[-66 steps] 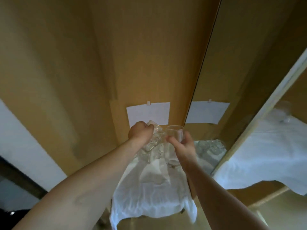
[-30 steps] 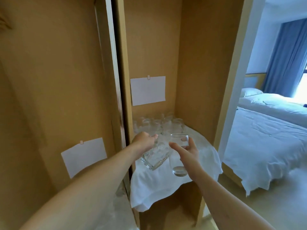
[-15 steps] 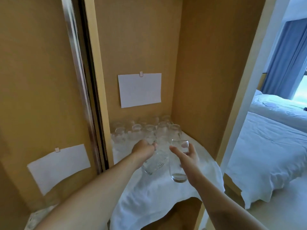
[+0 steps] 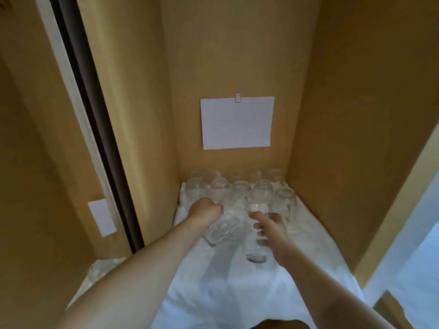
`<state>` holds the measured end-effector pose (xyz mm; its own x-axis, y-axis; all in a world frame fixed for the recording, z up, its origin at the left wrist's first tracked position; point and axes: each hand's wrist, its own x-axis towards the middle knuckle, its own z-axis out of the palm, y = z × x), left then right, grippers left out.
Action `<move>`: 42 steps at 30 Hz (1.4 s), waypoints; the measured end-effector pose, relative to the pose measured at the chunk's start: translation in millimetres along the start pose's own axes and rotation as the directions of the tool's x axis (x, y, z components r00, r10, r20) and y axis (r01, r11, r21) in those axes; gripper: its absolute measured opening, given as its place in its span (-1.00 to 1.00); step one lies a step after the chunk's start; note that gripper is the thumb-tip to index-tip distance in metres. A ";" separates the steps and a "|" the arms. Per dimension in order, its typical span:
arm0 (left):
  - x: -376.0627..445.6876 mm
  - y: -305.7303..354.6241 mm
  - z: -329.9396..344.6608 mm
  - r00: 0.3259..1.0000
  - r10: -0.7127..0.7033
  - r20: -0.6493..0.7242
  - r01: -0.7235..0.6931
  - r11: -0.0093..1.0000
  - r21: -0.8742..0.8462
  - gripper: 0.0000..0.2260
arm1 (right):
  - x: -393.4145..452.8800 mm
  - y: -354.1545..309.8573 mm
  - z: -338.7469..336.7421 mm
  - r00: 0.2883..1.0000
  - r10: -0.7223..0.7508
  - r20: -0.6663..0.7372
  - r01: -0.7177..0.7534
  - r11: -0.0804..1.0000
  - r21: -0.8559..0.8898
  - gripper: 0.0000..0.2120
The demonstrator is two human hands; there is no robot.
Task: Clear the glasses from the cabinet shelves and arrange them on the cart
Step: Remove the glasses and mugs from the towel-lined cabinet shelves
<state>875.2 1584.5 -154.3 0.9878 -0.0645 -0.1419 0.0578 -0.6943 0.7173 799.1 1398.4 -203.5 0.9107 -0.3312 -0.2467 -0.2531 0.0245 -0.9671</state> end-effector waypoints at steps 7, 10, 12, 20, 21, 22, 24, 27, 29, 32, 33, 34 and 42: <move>-6.7 -12.5 15.8 0.976 -0.107 -0.190 0.079 0.986 -0.148 -0.85 | 31.9 6.8 -9.8 0.977 0.097 0.188 -0.089 0.995 -0.050 -0.24; -2.5 -19.1 14.7 0.968 -0.112 -0.226 0.089 0.990 -0.109 -0.89 | 45.4 7.9 -3.9 0.962 0.164 0.218 -0.159 0.987 -0.039 -0.27; 4.6 -22.4 12.2 0.971 -0.095 -0.219 0.081 0.994 -0.070 -0.87 | 53.5 6.0 1.4 0.952 0.202 0.232 -0.205 0.979 -0.013 -0.30; 28.9 -33.2 -6.9 0.974 0.206 -0.097 -0.129 0.850 0.510 -0.94 | 95.0 -0.5 18.8 0.870 0.365 0.332 -0.393 0.919 0.021 -0.19; 31.7 -34.1 -8.3 0.972 0.228 -0.054 -0.157 0.808 0.568 -0.95 | 100.0 -1.4 21.3 0.840 0.400 0.366 -0.446 0.894 0.047 -0.17; 34.4 -35.3 -9.2 0.969 0.245 -0.006 -0.188 0.757 0.626 -0.96 | 104.2 -1.7 23.2 0.805 0.438 0.401 -0.505 0.860 0.075 -0.16; 38.9 -36.0 -9.5 0.959 0.266 0.100 -0.251 0.626 0.739 -0.93 | 111.9 -0.3 25.5 0.719 0.494 0.489 -0.612 0.783 0.111 -0.14; 44.4 -35.1 -4.0 0.939 0.263 0.220 -0.317 0.422 0.849 -0.90 | 117.5 -1.5 27.8 0.643 0.504 0.576 -0.656 0.751 0.074 -0.24; 49.1 -29.3 1.4 0.933 0.248 0.261 -0.334 0.324 0.885 -0.85 | 119.8 -4.2 29.3 0.673 0.487 0.557 -0.607 0.794 0.039 -0.22; 54.8 -15.2 10.9 0.911 0.266 0.314 -0.370 0.194 0.909 -0.94 | 123.6 -9.5 29.5 0.716 0.474 0.512 -0.508 0.857 -0.084 -0.26; 56.0 -11.3 13.5 0.904 0.265 0.336 -0.388 0.174 0.905 -0.98 | 125.4 -11.4 29.6 0.729 0.475 0.493 -0.471 0.871 -0.143 -0.33; 59.8 -10.9 17.2 0.904 0.238 0.354 -0.395 0.152 0.906 -0.90 | 127.0 -13.3 29.6 0.752 0.469 0.463 -0.420 0.882 -0.213 -0.37; 81.4 -25.0 29.4 0.822 0.385 0.420 -0.526 0.229 0.819 -0.65 | 137.9 -40.4 34.1 0.942 0.189 0.276 0.101 0.626 -0.773 0.00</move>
<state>949.9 1575.5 -203.8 0.7729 -0.6217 -0.1272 -0.6253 -0.7121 -0.3192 946.1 1383.9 -200.5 0.9004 -0.0471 -0.4325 -0.3191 -0.7473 -0.5828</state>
